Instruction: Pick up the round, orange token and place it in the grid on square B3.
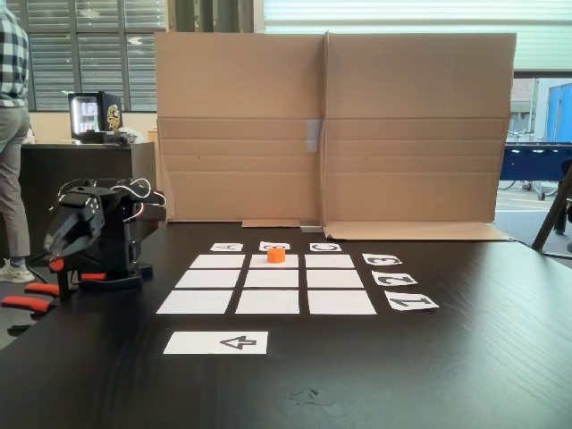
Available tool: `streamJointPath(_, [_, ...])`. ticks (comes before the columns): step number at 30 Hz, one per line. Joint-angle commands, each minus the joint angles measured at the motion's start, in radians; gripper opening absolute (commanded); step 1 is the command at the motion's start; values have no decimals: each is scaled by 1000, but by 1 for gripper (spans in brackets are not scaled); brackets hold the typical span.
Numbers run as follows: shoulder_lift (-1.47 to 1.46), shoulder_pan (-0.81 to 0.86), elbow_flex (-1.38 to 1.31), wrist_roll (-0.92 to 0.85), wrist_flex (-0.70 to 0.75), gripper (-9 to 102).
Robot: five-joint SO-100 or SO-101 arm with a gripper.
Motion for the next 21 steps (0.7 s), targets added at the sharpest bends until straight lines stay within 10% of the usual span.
streamJointPath(1, [6,2,3,-2,-15,1])
streamJointPath(21, [6,32,-17,-11,49,0])
